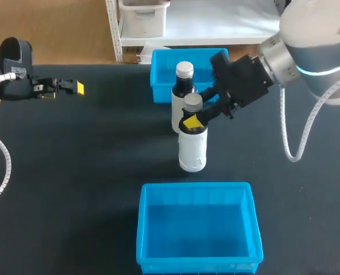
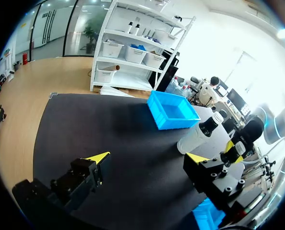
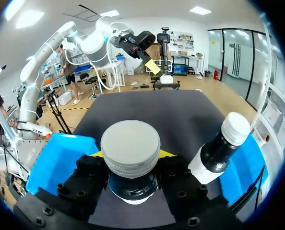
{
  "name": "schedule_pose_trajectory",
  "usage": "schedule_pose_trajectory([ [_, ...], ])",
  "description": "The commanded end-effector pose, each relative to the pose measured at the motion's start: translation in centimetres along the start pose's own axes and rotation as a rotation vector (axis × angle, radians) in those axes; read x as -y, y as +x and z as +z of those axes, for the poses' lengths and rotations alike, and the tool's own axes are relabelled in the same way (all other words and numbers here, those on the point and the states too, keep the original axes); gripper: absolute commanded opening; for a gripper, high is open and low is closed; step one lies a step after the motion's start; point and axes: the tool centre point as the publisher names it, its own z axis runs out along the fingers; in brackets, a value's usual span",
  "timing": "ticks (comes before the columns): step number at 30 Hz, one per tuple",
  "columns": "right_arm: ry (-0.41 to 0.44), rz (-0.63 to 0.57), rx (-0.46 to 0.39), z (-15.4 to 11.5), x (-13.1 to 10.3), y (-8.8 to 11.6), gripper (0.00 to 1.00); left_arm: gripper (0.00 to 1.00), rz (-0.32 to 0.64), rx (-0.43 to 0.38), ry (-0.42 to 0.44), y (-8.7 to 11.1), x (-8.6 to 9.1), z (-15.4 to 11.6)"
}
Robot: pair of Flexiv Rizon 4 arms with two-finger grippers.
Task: Pick up the bottle, and place it in the far bin if it is heavy, or in the near bin if it is light.
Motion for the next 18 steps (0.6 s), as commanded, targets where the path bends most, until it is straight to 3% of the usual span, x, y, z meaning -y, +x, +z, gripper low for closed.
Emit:
schedule_pose_trajectory([
  [1, 0.025, -0.002, -0.006, -1.9, -1.0, -0.6, 0.0, 1.0, 0.0, 0.0, 0.0, 0.0, 0.0, 0.0],
  [18, 0.092, 0.001, 0.005, -6.7, -0.4, -1.1, 0.0, 1.0, 0.0, 0.0, 0.0, 0.0, 0.0, 0.0],
])
